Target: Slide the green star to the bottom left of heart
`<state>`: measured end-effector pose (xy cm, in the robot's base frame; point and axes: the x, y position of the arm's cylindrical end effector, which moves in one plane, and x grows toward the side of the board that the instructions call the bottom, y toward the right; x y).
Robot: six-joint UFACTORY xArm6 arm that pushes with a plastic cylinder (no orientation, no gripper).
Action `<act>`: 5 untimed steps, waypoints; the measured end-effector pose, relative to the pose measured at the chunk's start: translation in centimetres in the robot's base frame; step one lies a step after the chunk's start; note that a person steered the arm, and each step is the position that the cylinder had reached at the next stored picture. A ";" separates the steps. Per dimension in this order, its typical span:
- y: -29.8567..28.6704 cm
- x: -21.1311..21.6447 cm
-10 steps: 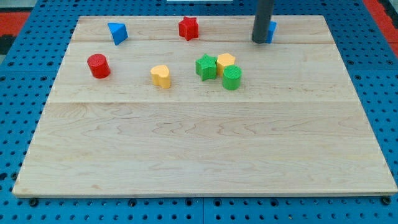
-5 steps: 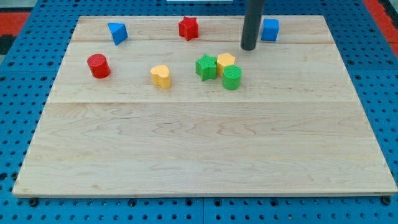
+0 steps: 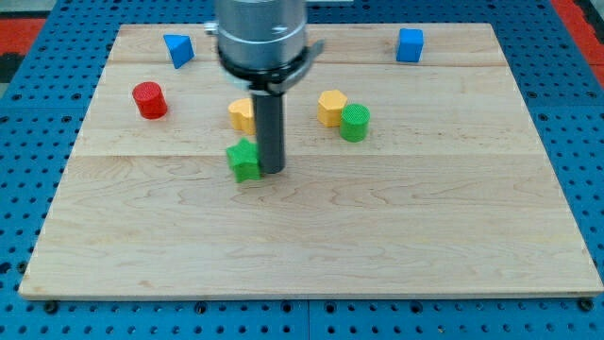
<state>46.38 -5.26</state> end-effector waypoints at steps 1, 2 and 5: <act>-2.2 0.0; -2.1 0.0; -1.5 0.0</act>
